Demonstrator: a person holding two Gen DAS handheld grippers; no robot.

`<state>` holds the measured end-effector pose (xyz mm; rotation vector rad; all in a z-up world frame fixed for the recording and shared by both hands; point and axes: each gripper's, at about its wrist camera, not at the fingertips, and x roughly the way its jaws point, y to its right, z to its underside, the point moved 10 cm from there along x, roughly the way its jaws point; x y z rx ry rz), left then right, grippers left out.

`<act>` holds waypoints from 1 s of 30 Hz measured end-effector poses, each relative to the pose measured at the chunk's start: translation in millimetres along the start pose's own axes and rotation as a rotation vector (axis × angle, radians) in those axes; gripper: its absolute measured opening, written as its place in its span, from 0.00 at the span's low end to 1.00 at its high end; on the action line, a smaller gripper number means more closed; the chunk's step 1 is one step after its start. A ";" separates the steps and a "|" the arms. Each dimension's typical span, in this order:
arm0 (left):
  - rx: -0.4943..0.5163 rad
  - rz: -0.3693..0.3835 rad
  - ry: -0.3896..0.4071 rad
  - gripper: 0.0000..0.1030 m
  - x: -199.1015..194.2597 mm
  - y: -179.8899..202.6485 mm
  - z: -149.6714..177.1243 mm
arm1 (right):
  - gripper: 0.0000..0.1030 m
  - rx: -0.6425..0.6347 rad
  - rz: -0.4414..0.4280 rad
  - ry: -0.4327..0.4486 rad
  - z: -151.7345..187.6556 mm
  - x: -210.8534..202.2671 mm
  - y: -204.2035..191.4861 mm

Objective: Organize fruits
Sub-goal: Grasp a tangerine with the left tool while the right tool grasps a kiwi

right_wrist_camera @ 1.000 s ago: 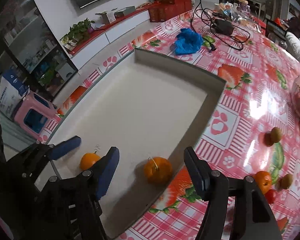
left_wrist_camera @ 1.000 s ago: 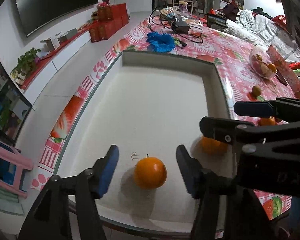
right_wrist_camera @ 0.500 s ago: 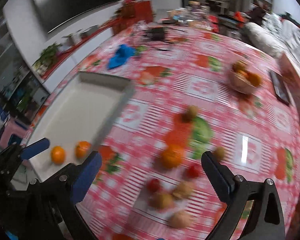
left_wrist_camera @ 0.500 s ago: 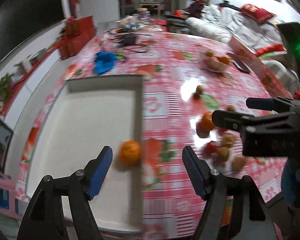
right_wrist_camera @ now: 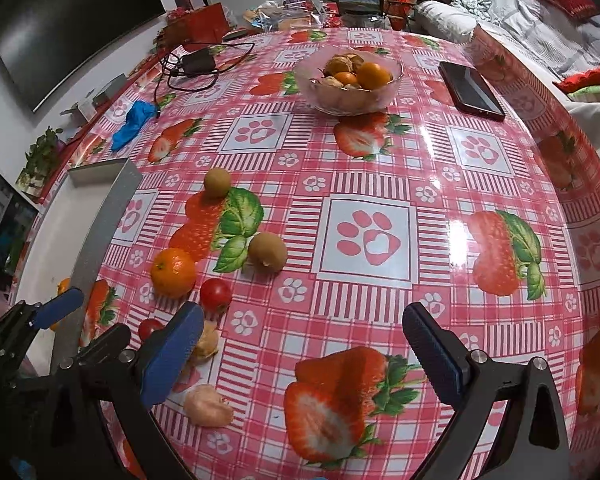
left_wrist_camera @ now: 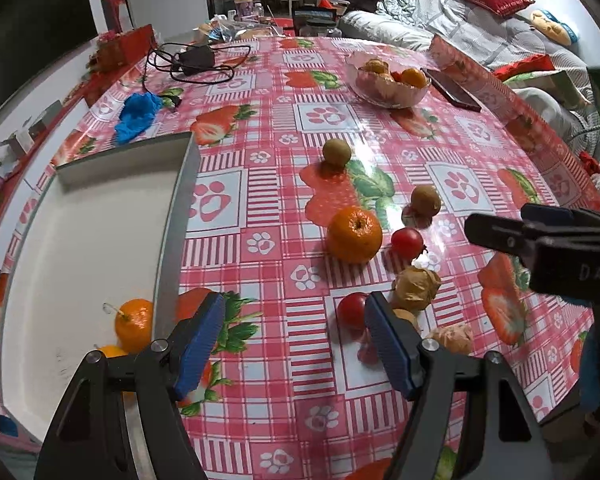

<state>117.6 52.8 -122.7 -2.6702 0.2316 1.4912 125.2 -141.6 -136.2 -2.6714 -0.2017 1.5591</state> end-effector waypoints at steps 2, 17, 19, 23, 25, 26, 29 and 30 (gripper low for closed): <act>0.007 0.008 -0.008 0.74 3.8 1.1 2.2 | 0.97 0.005 -0.008 0.000 -1.1 3.4 0.5; 0.026 0.013 0.019 0.74 18.9 14.4 -26.4 | 0.97 -0.030 0.016 -0.014 -12.0 29.3 -2.9; 0.032 0.012 0.013 0.74 21.8 14.8 -26.0 | 0.97 -0.039 0.019 -0.021 -14.8 36.3 -5.9; 0.015 0.013 0.000 0.74 26.2 10.3 -25.6 | 0.70 -0.072 0.023 -0.029 -19.1 48.2 -15.3; 0.011 0.015 -0.001 0.74 27.5 10.7 -27.8 | 0.68 -0.091 0.037 -0.031 -21.0 54.3 -18.4; 0.014 0.015 0.000 0.74 28.1 11.8 -28.9 | 0.67 -0.108 0.042 -0.024 -22.3 55.2 -20.7; 0.029 0.014 -0.002 0.74 31.8 16.9 -32.5 | 0.30 -0.154 0.055 -0.013 -23.7 56.0 -25.6; 0.031 0.015 -0.004 0.74 32.9 18.4 -33.1 | 0.28 -0.166 0.054 -0.009 -23.7 55.5 -26.0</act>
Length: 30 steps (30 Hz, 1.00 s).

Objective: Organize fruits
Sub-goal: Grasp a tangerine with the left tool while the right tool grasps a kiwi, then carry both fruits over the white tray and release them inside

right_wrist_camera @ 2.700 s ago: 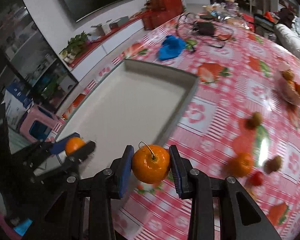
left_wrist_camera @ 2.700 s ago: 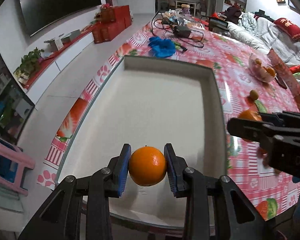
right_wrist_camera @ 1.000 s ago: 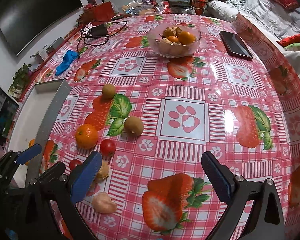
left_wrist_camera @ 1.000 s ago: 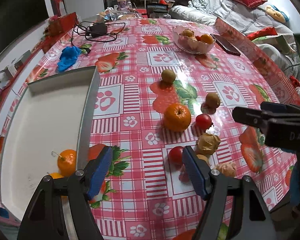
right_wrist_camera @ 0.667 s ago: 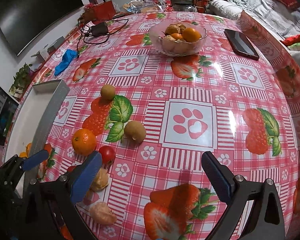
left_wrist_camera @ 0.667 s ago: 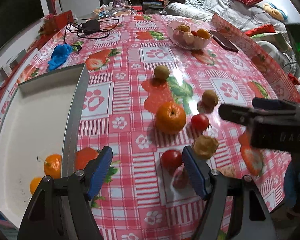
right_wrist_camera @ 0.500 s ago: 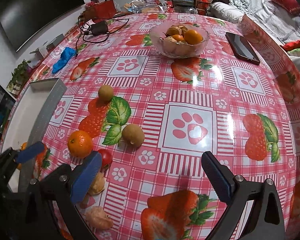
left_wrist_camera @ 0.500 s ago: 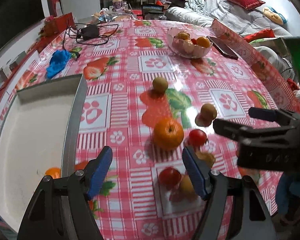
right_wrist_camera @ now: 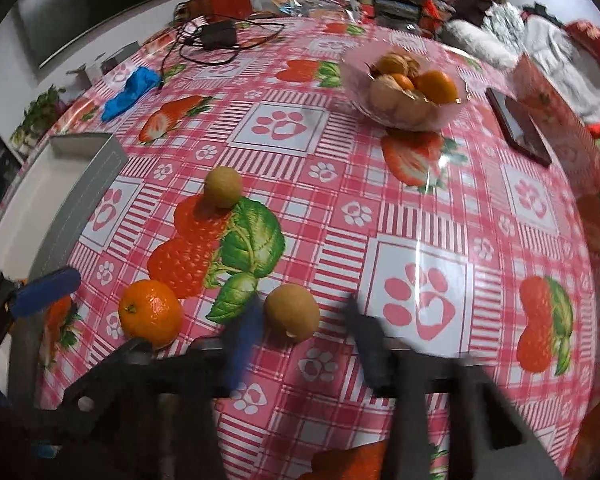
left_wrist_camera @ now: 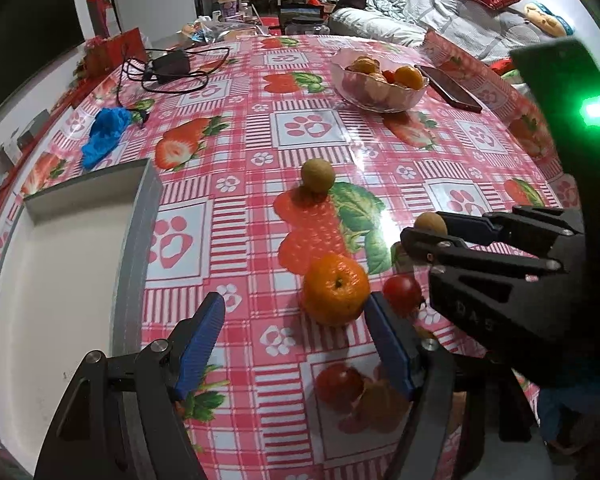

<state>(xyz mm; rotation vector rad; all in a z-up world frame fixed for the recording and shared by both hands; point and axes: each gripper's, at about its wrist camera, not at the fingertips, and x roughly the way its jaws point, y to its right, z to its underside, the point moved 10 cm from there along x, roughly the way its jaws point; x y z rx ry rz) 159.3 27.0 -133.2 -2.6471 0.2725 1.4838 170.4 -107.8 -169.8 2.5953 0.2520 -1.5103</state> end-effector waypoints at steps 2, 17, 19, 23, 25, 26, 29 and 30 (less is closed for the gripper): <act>0.004 0.001 0.000 0.74 2.9 3.9 -2.5 | 0.27 0.013 -0.023 0.007 1.0 -1.9 2.1; -0.037 0.034 -0.036 0.40 10.3 8.2 -4.4 | 0.27 0.112 -0.104 0.025 16.0 -29.7 26.6; -0.054 0.031 -0.019 0.40 -0.4 1.3 -4.6 | 0.27 0.109 -0.106 0.033 14.9 -34.4 24.9; -0.081 0.030 0.012 0.40 -20.1 -13.0 -6.1 | 0.27 0.104 -0.113 0.042 12.9 -41.6 18.4; -0.097 0.025 0.025 0.40 -30.2 -21.9 -6.8 | 0.27 0.095 -0.113 0.048 11.1 -45.9 12.8; -0.103 0.024 0.030 0.40 -34.2 -25.6 -7.0 | 0.27 0.092 -0.115 0.049 10.1 -47.4 10.1; -0.122 0.016 0.050 0.40 -47.3 -38.9 -7.3 | 0.27 0.076 -0.119 0.057 5.4 -53.6 -1.9; -0.130 0.011 0.058 0.40 -52.7 -45.2 -6.7 | 0.27 0.068 -0.119 0.061 3.7 -55.5 -5.9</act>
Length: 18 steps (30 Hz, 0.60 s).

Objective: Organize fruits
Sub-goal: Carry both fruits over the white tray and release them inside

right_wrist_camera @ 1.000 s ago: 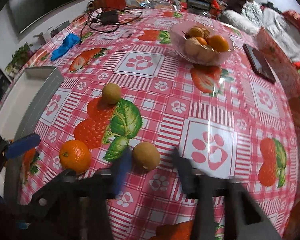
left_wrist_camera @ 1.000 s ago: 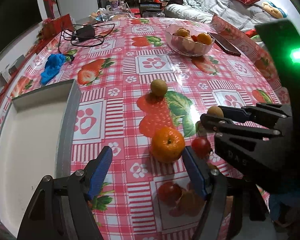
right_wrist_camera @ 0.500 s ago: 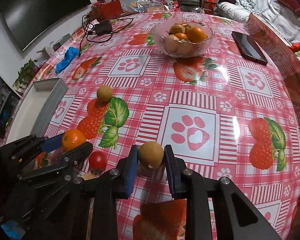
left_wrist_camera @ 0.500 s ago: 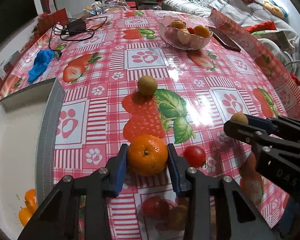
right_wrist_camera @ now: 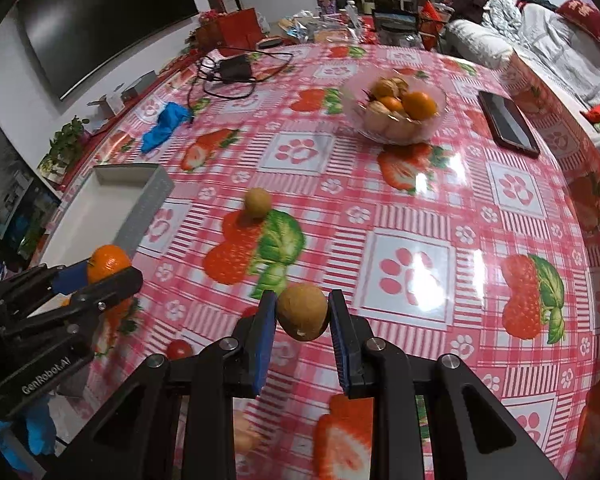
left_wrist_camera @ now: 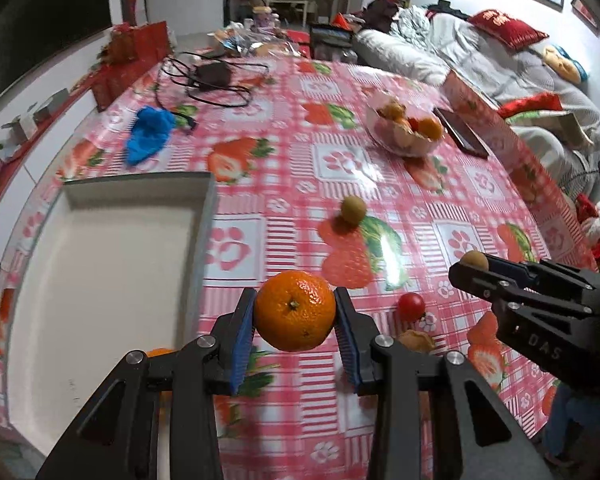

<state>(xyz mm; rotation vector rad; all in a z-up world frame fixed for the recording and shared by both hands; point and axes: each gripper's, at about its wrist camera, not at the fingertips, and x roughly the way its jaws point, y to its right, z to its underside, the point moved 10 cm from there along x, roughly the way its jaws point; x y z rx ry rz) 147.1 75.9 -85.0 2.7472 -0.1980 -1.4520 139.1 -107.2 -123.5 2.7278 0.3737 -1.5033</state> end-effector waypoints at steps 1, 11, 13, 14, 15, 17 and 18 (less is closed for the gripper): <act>-0.006 -0.005 0.006 0.40 -4.4 -5.2 -0.6 | 0.27 -0.012 0.000 0.005 -2.4 -2.1 -6.9; -0.082 -0.095 0.045 0.40 -33.3 -77.1 7.3 | 0.27 -0.108 -0.032 0.028 -18.6 -8.1 -76.6; -0.101 -0.115 0.054 0.40 -38.0 -95.5 10.5 | 0.27 -0.135 -0.049 0.028 -21.1 -6.7 -96.6; -0.113 -0.122 0.057 0.40 -40.0 -103.9 12.6 | 0.27 -0.146 -0.057 0.027 -22.2 -5.7 -105.2; -0.127 -0.128 0.059 0.40 -42.3 -113.0 15.3 | 0.27 -0.156 -0.065 0.025 -22.8 -4.5 -112.9; -0.152 -0.144 0.056 0.40 -44.4 -129.7 20.9 | 0.27 -0.185 -0.084 0.016 -24.1 0.5 -135.7; -0.162 -0.150 0.054 0.40 -44.5 -135.9 23.5 | 0.27 -0.198 -0.092 0.011 -24.3 3.4 -145.5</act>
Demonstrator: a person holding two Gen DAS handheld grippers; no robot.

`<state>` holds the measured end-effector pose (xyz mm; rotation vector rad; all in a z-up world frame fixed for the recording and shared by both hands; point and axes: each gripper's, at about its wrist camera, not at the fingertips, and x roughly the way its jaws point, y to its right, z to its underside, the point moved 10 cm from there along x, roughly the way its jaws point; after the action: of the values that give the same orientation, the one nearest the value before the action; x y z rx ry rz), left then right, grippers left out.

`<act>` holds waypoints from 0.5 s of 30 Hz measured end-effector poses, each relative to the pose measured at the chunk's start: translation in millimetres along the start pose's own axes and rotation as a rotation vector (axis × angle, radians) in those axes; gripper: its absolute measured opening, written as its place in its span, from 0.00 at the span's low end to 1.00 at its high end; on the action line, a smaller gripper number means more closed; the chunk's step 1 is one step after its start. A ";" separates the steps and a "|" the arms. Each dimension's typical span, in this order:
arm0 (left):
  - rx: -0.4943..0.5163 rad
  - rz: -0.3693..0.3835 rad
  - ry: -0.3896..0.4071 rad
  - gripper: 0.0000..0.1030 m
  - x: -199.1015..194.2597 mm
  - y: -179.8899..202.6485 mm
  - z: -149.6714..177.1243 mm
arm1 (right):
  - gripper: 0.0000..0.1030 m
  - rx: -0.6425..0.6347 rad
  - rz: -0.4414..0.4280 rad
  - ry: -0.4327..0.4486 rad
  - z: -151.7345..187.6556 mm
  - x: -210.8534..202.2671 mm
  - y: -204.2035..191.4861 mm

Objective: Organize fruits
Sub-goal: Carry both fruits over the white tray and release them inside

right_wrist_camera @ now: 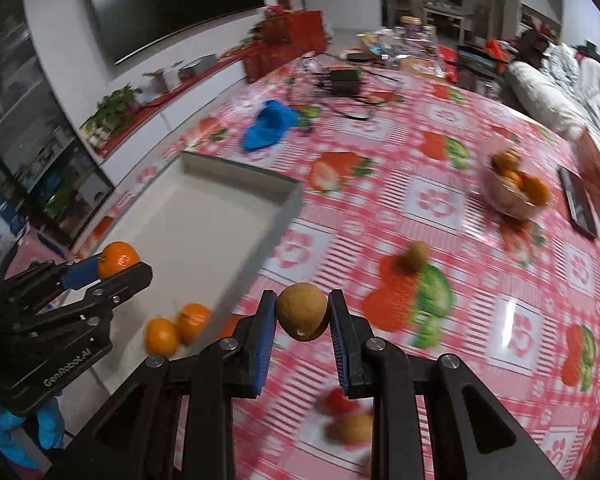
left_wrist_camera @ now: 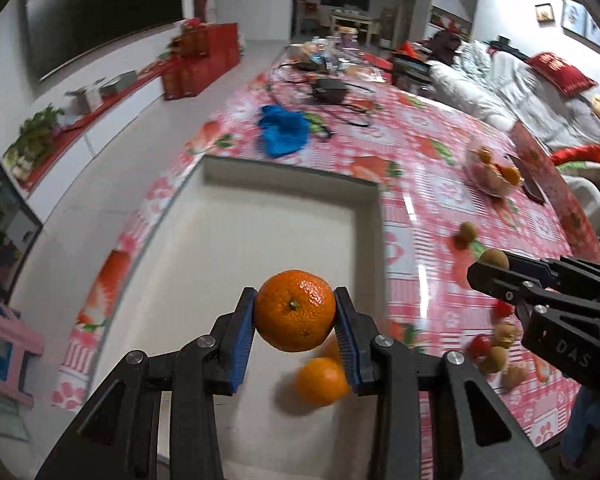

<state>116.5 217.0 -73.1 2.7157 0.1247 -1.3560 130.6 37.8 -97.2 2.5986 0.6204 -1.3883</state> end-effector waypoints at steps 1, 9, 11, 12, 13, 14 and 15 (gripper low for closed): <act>-0.013 -0.010 -0.005 0.40 1.5 -10.1 2.5 | 0.27 -0.012 -0.007 -0.004 -1.0 3.2 -8.1; -0.054 -0.043 -0.045 0.40 12.6 -45.7 23.3 | 0.27 -0.076 -0.054 -0.043 -8.6 32.0 -62.8; -0.056 -0.043 -0.053 0.40 14.4 -48.9 27.9 | 0.27 -0.083 -0.060 -0.053 -10.1 38.0 -70.6; -0.057 -0.042 -0.057 0.40 15.1 -50.6 30.1 | 0.27 -0.086 -0.061 -0.057 -11.1 41.4 -74.2; -0.058 -0.041 -0.061 0.40 17.6 -52.7 30.5 | 0.27 -0.087 -0.062 -0.061 -12.1 43.7 -75.7; -0.060 -0.041 -0.064 0.40 18.6 -53.6 31.5 | 0.27 -0.087 -0.064 -0.064 -12.7 45.4 -77.5; -0.061 -0.040 -0.067 0.40 19.9 -54.3 32.5 | 0.27 -0.088 -0.065 -0.067 -13.2 47.4 -79.6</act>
<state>96.1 267.2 -111.5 2.6286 0.2125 -1.4285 131.1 127.9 -122.4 2.4737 0.7444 -1.4267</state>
